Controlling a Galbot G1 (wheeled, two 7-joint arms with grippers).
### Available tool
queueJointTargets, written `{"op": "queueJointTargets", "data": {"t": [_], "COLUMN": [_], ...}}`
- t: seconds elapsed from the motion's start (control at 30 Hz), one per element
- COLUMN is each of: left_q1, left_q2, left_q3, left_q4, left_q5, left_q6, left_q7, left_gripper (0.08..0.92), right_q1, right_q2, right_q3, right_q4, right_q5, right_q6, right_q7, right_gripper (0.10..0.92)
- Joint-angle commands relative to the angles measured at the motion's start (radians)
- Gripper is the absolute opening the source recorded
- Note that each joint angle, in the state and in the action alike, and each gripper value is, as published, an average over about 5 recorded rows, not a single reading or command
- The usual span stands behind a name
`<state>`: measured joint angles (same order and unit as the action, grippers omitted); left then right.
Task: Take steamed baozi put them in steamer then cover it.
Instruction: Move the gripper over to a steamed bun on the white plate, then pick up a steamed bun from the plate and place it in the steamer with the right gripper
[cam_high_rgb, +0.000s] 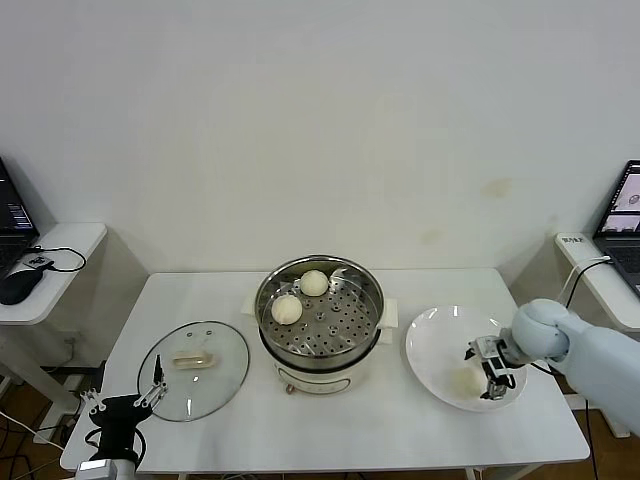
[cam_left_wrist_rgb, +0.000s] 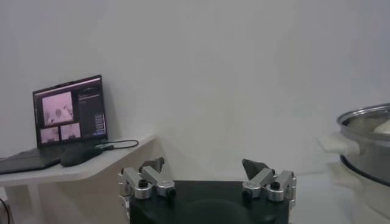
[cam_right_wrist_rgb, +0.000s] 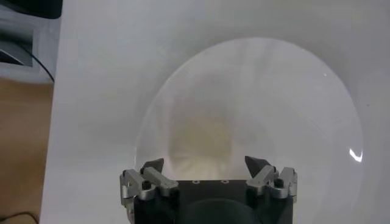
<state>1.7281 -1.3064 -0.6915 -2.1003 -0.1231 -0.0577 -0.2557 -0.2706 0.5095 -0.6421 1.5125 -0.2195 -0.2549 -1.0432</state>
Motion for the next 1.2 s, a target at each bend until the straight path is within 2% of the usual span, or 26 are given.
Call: {"op": "queueJointTargets", "data": {"t": [0.03, 0.57, 0.93, 1.2], "left_q1": [-0.002, -0.004, -0.004, -0.007], "left_q2": [0.0, -0.003, -0.001, -0.001], "left_q3": [-0.001, -0.002, -0.008, -0.007], "left_q4": [0.005, 0.008, -0.003, -0.007], "left_q5": [-0.001, -0.005, -0.01, -0.012], "left_q6": [-0.001, -0.003, -0.002, -0.002], "left_q7": [0.0, -0.003, -0.003, -0.003], "left_gripper": [0.823, 0.823, 0.823, 0.823], "right_q1": [-0.027, 0.001, 0.385, 0.749], "right_q2": [0.035, 0.026, -0.051, 0.038], "right_q3": [0.016, 0.024, -0.09, -0.273], "right_q4": [-0.027, -0.018, 0.044, 0.043], "right_q5": [-0.012, 0.012, 0.207, 0.348], "right_q6": [-0.006, -0.017, -0.037, -0.055], "right_q7": [0.009, -0.019, -0.101, -0.102], "right_gripper": [0.818, 0.624, 0.619, 0.623]}}
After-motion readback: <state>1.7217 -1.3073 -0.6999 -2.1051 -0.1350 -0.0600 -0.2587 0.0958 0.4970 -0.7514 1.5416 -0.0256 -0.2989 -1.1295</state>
